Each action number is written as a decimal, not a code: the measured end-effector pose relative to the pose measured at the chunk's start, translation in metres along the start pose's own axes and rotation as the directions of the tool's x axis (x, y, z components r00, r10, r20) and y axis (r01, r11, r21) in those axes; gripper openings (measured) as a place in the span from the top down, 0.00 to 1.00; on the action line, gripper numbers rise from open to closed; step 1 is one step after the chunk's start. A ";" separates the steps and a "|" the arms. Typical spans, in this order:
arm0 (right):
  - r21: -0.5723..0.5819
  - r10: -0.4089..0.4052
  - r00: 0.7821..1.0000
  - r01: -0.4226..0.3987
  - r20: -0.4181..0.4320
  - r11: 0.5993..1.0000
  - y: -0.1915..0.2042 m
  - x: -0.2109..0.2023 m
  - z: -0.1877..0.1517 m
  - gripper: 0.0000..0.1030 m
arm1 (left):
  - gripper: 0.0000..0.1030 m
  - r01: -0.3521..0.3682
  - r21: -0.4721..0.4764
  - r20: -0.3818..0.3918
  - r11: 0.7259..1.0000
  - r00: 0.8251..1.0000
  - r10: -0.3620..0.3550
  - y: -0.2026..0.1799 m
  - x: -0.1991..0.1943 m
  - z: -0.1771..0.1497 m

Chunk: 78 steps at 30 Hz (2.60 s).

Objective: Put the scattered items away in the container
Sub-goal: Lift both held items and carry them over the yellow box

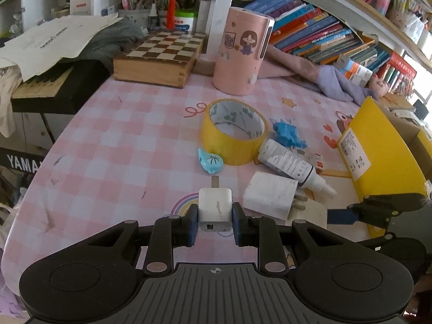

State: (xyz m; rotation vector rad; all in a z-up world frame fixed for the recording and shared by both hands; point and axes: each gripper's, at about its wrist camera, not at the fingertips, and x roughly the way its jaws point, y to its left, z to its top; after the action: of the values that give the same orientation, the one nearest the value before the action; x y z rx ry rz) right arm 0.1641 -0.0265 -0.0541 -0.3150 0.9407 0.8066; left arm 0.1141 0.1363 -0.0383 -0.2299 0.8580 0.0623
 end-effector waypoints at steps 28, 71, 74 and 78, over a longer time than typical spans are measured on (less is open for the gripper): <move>0.054 -0.214 0.949 0.207 0.230 0.977 0.016 -0.093 0.000 0.57 | 0.77 0.078 0.019 0.208 0.997 0.975 -0.080 -0.003 -0.093 -0.018; 0.155 -0.218 0.941 0.182 0.259 0.971 0.063 -0.157 -0.053 0.57 | 0.77 0.013 0.128 0.308 0.992 0.950 -0.052 -0.042 -0.173 -0.080; 0.158 -0.218 0.941 0.181 0.260 0.971 0.065 -0.158 -0.056 0.57 | 0.77 0.007 0.127 0.313 0.992 0.949 -0.047 -0.041 -0.176 -0.082; 0.161 -0.222 0.938 0.184 0.266 0.970 0.067 -0.161 -0.058 0.57 | 0.77 0.005 0.123 0.321 0.992 0.946 -0.045 -0.039 -0.179 -0.083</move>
State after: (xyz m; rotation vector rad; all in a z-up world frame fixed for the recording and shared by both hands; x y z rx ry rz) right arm 0.0273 -0.0908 0.0501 -0.1704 0.6766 0.5761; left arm -0.0592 0.0864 0.0514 -0.1122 0.5288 0.0231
